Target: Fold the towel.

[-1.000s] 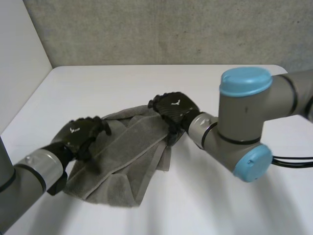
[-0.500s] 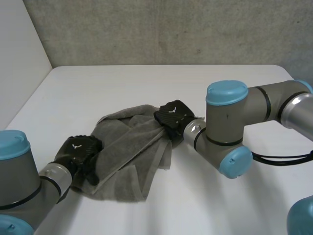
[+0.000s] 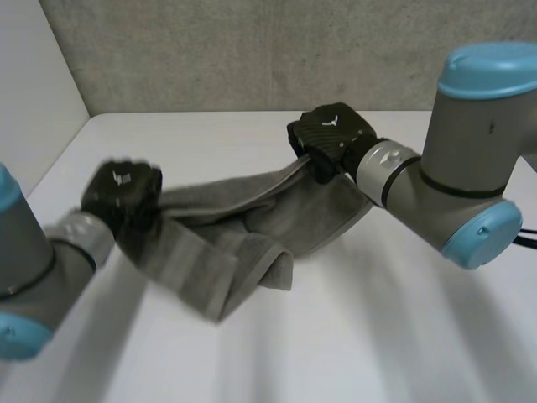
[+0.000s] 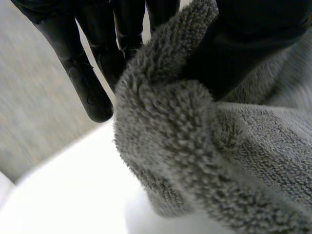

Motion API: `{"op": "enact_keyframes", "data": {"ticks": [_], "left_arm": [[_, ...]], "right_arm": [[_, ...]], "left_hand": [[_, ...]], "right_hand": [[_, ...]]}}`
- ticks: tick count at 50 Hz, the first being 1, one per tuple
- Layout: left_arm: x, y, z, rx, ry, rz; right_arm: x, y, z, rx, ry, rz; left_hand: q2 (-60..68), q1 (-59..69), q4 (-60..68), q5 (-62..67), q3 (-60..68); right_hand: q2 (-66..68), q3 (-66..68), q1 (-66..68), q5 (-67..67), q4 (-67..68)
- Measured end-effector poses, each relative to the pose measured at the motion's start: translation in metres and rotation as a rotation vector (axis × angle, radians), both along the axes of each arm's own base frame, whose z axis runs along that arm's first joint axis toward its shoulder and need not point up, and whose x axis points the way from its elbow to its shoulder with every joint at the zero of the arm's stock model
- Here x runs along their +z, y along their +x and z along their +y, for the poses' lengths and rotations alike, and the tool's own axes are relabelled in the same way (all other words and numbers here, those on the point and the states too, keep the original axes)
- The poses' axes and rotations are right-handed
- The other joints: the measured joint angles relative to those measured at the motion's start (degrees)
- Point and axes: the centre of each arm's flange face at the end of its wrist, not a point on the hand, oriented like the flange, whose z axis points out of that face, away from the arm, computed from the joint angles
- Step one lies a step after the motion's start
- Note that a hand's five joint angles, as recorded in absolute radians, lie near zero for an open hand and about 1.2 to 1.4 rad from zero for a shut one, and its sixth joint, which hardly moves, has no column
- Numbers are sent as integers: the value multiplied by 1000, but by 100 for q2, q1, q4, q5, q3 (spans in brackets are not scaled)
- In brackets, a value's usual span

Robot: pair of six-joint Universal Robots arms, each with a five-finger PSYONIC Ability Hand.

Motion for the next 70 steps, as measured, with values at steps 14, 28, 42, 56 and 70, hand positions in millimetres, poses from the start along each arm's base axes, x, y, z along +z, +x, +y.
{"op": "enact_keyframes", "data": {"ticks": [14, 28, 42, 56, 70], "left_arm": [[73, -28, -45, -95, -94, 38], [210, -55, -106, -140, -732, 221], [95, -51, -83, -259, -396, 267], [-75, -36, -39, -311, -3, -63], [-76, -22, -32, -228, 105, -85]], "right_arm": [[7, 9, -9, 45, -18, -26], [157, 23, -61, -97, -643, -498], [48, 6, -33, 35, -305, -232], [-73, -30, 9, 33, -6, 95], [-60, -52, 10, -38, 41, 84]], "left_hand": [[0, 1, 2, 5, 5], [1, 33, 24, 5, 10], [1, 34, 27, 36, 10], [-2070, -1679, -2254, -1947, -2210], [-5026, -4667, -5167, -5052, -5145]], "right_hand": [[0, 0, 0, 0, 0], [2, 0, 6, 0, 0], [2, 0, 7, 11, 0], [2, 0, 6, 11, 0], [2, 0, 6, 11, 0]]}}
